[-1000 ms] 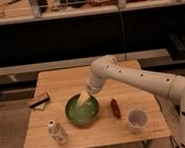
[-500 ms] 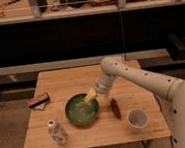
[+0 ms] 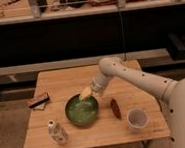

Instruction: Pick up the ceramic bowl

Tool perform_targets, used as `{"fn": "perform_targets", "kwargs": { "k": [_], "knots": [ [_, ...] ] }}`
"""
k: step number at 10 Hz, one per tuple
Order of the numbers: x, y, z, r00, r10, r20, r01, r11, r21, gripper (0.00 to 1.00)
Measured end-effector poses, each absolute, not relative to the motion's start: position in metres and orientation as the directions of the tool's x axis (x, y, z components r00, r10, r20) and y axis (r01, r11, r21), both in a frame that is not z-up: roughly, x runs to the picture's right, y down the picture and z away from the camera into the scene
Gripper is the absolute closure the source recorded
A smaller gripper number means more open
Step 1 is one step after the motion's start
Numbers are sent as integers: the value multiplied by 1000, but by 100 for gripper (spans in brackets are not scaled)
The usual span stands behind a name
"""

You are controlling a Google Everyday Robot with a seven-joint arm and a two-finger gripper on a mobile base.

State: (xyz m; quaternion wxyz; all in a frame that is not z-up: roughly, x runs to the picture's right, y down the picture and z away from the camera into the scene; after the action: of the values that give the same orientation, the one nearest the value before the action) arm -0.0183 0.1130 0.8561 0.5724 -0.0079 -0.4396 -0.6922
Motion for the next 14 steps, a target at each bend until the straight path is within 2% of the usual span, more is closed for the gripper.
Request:
{"fn": "perform_targets", "kwargs": {
  "k": [2, 3, 4, 6, 7, 11, 12, 14],
  "knots": [
    [-26, 124, 862, -354, -776, 522, 790, 52, 612, 20],
    [-28, 127, 864, -356, -773, 525, 784, 59, 618, 25],
    [-30, 130, 866, -362, -766, 531, 781, 61, 621, 37],
    [-30, 135, 870, -371, -756, 539, 785, 55, 617, 52],
    [-28, 139, 873, -373, -747, 550, 791, 54, 609, 55],
    [-20, 153, 890, -356, -715, 601, 837, 42, 546, 57],
    [-19, 154, 891, -350, -716, 605, 839, 49, 542, 62],
    [-27, 151, 891, -339, -733, 590, 827, 66, 558, 85]
  ]
}}
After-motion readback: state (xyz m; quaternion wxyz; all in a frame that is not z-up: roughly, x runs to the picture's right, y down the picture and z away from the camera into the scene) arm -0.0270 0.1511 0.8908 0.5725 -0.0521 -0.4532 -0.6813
